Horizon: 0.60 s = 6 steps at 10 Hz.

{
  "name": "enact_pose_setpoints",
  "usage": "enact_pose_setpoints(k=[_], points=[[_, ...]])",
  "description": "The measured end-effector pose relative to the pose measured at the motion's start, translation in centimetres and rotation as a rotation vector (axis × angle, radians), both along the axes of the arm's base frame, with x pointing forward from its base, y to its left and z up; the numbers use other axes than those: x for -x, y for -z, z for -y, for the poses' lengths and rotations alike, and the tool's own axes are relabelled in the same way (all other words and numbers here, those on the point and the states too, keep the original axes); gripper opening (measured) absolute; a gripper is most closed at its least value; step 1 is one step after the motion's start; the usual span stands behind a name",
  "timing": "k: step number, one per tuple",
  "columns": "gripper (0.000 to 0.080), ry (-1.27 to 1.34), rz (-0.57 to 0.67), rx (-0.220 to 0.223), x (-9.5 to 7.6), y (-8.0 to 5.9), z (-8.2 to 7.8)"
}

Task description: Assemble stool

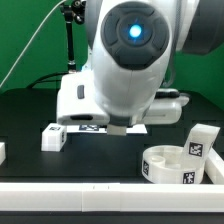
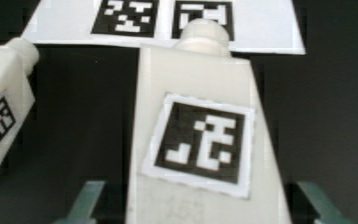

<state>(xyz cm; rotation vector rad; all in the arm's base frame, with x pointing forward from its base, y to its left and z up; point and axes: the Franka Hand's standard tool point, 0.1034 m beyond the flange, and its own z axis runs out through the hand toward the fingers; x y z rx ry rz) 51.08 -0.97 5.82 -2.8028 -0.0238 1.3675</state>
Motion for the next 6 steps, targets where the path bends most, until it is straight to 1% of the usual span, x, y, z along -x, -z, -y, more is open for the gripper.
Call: enact_pose_setpoints(k=[3, 4, 5, 6], points=[[0.0327, 0.0, 0.036, 0.003, -0.4, 0.5, 0.2], [0.0327, -0.002, 0.065, 0.005, -0.9, 0.6, 0.3], [0.0327, -0.007, 0.14, 0.005, -2.0, 0.4, 0.2], [0.0327, -0.018, 0.239, -0.001, -3.1, -0.9, -0.4]])
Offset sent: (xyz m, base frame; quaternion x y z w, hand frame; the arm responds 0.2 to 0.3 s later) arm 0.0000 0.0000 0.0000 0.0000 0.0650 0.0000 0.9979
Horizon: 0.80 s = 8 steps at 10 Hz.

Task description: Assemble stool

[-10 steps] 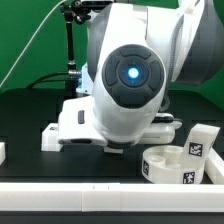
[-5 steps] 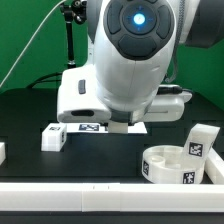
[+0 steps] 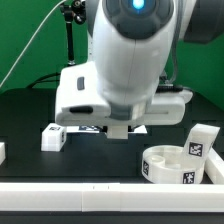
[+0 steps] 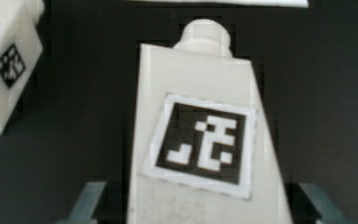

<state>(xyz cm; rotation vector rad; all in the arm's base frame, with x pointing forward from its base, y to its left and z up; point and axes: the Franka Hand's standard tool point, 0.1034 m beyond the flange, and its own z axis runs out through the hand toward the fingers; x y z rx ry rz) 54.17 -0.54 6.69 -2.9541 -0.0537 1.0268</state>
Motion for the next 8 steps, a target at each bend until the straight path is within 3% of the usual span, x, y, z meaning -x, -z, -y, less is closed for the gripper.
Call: enact_pose_setpoints(k=[2, 3, 4, 8], points=[[0.0327, 0.096, 0.125, -0.019, -0.3, -1.7, -0.4], [0.0327, 0.158, 0.131, 0.015, -0.2, -1.8, -0.2], [0.0327, 0.143, 0.232, 0.025, -1.5, -1.5, -0.2], [0.0327, 0.149, 0.485, 0.035, -2.3, -1.5, -0.1]])
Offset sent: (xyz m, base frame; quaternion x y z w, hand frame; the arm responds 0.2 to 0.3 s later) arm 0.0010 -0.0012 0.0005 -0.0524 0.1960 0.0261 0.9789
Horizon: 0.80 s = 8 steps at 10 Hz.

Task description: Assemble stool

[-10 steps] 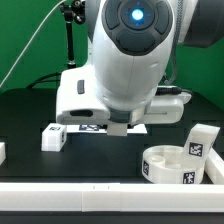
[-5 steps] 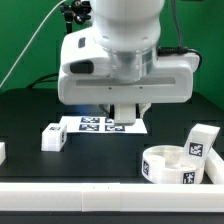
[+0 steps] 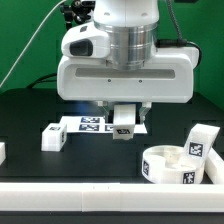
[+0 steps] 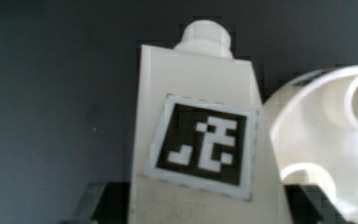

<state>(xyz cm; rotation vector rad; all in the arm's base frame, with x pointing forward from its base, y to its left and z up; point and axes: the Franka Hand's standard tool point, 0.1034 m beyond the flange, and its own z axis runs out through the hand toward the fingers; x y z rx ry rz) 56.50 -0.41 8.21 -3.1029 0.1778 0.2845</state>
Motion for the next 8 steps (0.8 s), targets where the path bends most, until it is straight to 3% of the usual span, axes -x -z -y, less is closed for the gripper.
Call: enact_pose_setpoints(k=[3, 7, 8], points=[[0.0327, 0.029, 0.205, 0.011, -1.2, -0.9, -0.7], [0.0327, 0.01, 0.501, 0.077, -2.1, -0.6, -0.1], [0.0327, -0.014, 0.502, 0.079, -1.9, -0.5, -0.7]])
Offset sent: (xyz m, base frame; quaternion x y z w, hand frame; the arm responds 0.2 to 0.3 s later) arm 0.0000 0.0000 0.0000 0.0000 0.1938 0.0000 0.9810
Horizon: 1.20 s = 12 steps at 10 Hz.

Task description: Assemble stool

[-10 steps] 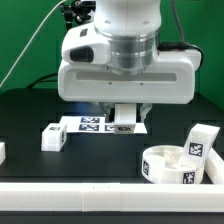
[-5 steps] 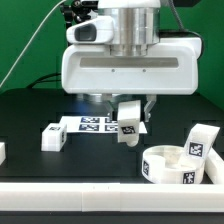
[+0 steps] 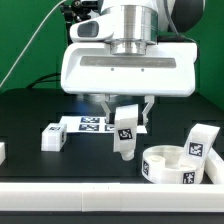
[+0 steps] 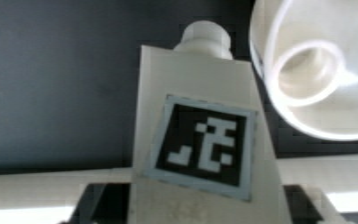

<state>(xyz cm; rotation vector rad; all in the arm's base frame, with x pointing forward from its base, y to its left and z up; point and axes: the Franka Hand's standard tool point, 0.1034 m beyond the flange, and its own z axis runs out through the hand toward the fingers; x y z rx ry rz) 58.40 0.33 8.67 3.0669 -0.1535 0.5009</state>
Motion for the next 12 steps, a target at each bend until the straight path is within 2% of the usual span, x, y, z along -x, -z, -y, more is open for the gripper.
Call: enact_pose_setpoints(k=[2, 3, 6, 7, 8, 12], points=[[0.0327, -0.075, 0.012, 0.02, -0.9, -1.0, -1.7], [0.0327, -0.016, 0.011, -0.006, -1.0, -1.3, -1.7], [0.0327, -0.022, 0.01, -0.004, -1.0, -1.1, -1.6], [0.0327, -0.039, 0.012, 0.004, -1.0, -1.1, -1.6], [0.0327, -0.146, 0.032, 0.052, -1.3, -1.1, -1.8], [0.0327, -0.243, 0.044, 0.079, -2.0, -1.7, -3.5]])
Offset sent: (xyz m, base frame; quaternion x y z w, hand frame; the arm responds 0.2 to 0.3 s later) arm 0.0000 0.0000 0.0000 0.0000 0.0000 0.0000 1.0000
